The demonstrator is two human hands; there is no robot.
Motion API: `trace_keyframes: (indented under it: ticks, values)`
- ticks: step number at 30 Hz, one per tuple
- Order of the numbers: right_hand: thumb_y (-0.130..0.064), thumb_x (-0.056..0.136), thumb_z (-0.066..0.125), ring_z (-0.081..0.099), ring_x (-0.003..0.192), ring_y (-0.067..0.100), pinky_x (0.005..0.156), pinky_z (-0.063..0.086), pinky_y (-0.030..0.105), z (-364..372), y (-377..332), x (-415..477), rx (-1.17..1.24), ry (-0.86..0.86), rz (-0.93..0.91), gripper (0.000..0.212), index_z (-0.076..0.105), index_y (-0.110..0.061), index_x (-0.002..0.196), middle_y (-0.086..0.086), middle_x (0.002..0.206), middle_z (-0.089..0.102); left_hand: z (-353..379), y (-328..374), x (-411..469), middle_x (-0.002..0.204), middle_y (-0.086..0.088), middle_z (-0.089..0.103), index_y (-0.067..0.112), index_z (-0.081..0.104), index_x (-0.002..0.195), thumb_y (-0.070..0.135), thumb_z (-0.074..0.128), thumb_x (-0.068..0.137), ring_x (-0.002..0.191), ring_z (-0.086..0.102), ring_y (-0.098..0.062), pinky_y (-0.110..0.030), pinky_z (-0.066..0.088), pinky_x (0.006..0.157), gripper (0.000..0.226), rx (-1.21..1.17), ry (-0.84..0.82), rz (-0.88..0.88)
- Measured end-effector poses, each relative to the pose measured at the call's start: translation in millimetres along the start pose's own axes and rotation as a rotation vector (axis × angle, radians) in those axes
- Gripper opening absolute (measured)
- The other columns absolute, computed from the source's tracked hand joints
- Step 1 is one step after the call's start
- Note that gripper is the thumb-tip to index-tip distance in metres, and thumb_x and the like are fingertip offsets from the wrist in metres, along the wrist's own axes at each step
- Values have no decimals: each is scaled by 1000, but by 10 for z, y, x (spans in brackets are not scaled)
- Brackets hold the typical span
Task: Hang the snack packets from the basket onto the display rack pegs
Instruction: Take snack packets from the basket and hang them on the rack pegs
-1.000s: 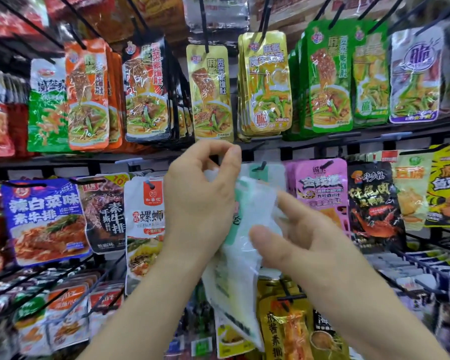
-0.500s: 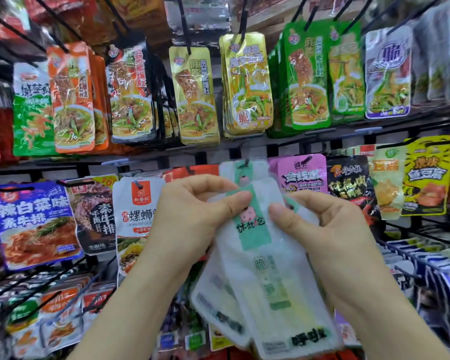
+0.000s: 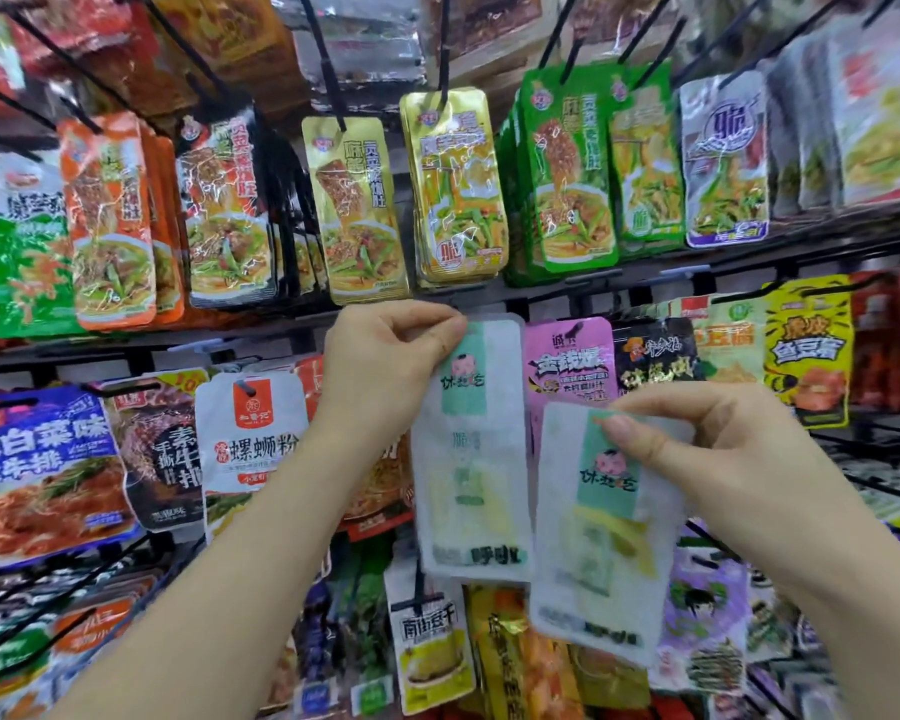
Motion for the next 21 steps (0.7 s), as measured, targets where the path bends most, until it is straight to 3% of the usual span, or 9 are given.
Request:
trace_keyframes:
  ticks: [3, 5, 10, 13, 16, 19, 21]
  values:
    - [-30, 65, 72, 67, 61, 12, 57, 55, 26, -49, -22, -14, 70, 22, -16, 13, 76, -21, 74, 4, 68, 72, 57, -72, 68, 71, 20, 70, 27, 76, 80, 21, 77, 81, 71, 64, -2, -27, 54, 72, 7, 63, 2, 8]
    - [-27, 65, 73, 67, 61, 14, 55, 55, 25, -48, -43, -19, 121, -5, -3, 12, 75, -18, 73, 6, 68, 72, 69, -98, 77, 75, 16, 71, 22, 77, 84, 21, 76, 82, 72, 64, -3, -27, 54, 72, 3, 71, 1, -4]
    - [-28, 65, 74, 73, 78, 23, 71, 60, 34, 88, 9, 118, 216, -88, 77, 19, 76, -14, 78, 7, 86, 76, 88, -100, 81, 76, 8, 74, 23, 75, 81, 19, 67, 90, 75, 68, -8, -28, 56, 69, 13, -2, -32, -93]
    - [-18, 73, 78, 71, 88, 16, 77, 59, 26, 249, 82, 295, 171, -57, 109, 5, 76, -14, 75, 4, 91, 76, 129, -141, 75, 78, 6, 73, 20, 73, 84, 20, 59, 96, 75, 67, -9, -25, 53, 64, 19, 15, -56, -107]
    - [-17, 78, 80, 68, 98, 14, 96, 52, 39, 386, 180, 474, 76, -19, 111, 4, 77, -16, 81, -2, 91, 76, 163, -209, 78, 84, 4, 72, 20, 72, 89, 20, 53, 98, 78, 65, -12, -27, 51, 65, 20, 50, -78, -104]
    - [-18, 81, 78, 67, 97, 11, 97, 50, 40, 444, 217, 565, 19, 19, 121, 3, 75, -19, 80, -6, 89, 75, 122, -254, 32, 101, 2, 66, 32, 61, 104, 15, 56, 96, 93, 65, -19, -39, 54, 78, 20, 80, -93, -80]
    - [-16, 82, 76, 66, 93, 7, 92, 50, 32, 445, 227, 583, 12, 39, 108, 8, 73, -21, 77, -8, 86, 73, 60, -285, -83, 100, 0, 62, 40, 48, 104, 8, 64, 88, 85, 66, -19, -44, 56, 74, 39, 53, -111, -61]
Point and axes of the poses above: each hand's wrist, its own x-axis towards the middle knuckle, its own z-axis out of the palm, y = z × x, the point moved 1 cm from there along x, towards the middle knuckle
